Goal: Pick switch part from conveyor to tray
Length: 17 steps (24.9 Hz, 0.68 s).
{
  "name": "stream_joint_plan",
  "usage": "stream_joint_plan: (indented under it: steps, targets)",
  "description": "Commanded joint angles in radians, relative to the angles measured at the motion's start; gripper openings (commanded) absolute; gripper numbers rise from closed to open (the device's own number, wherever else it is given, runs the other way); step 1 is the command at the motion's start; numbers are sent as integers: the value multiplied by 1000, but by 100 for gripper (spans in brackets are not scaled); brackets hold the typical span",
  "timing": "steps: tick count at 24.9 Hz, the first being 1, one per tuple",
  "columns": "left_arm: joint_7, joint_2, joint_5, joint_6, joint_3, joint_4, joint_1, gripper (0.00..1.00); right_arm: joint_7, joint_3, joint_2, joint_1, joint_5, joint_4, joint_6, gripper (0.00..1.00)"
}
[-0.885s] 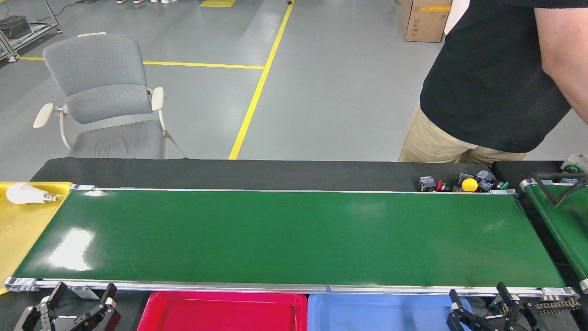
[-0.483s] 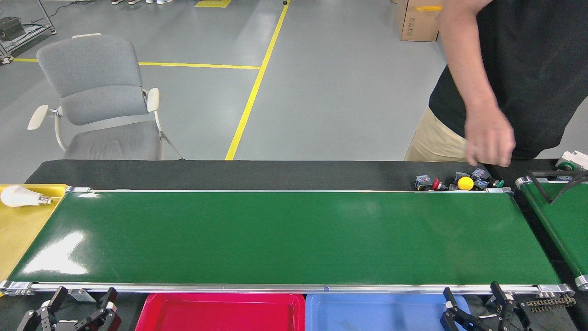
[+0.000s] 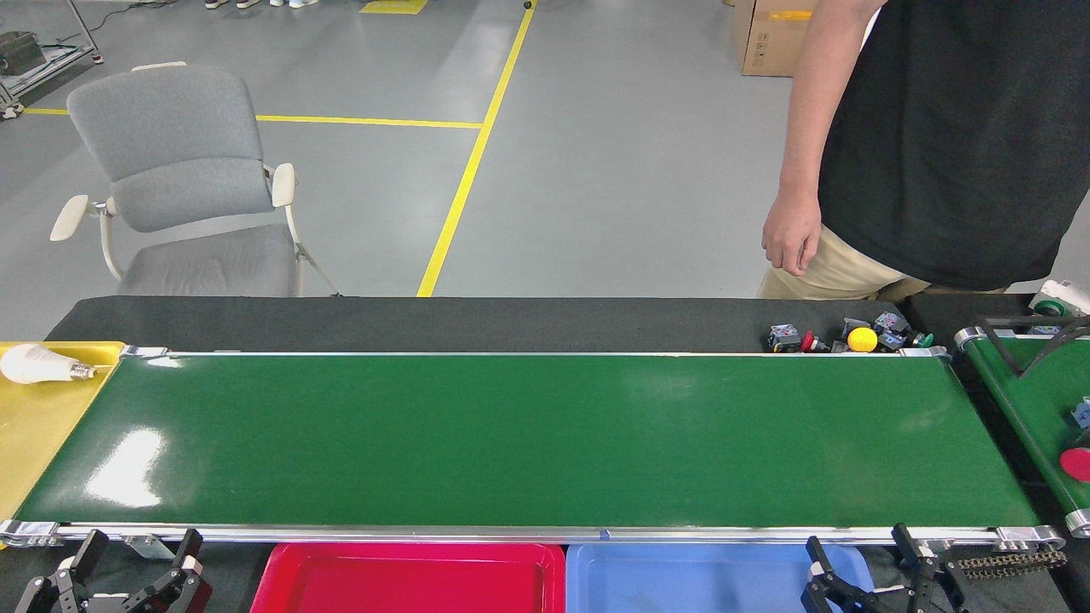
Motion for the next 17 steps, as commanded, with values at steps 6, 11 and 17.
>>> stream_joint_plan:
  steps: [6, 11, 17]
  targets:
    - [10, 18, 0, -1, 7, -10, -1, 100, 0, 2, 15, -16, -2, -12, 16, 100]
    - [10, 10, -2, 1, 15, -8, 2, 100, 0, -4, 25, -20, -10, -9, 17, 100]
    - [10, 15, -2, 1, 20, -8, 10, 100, 72, -22, -9, -73, -25, 14, 171, 99]
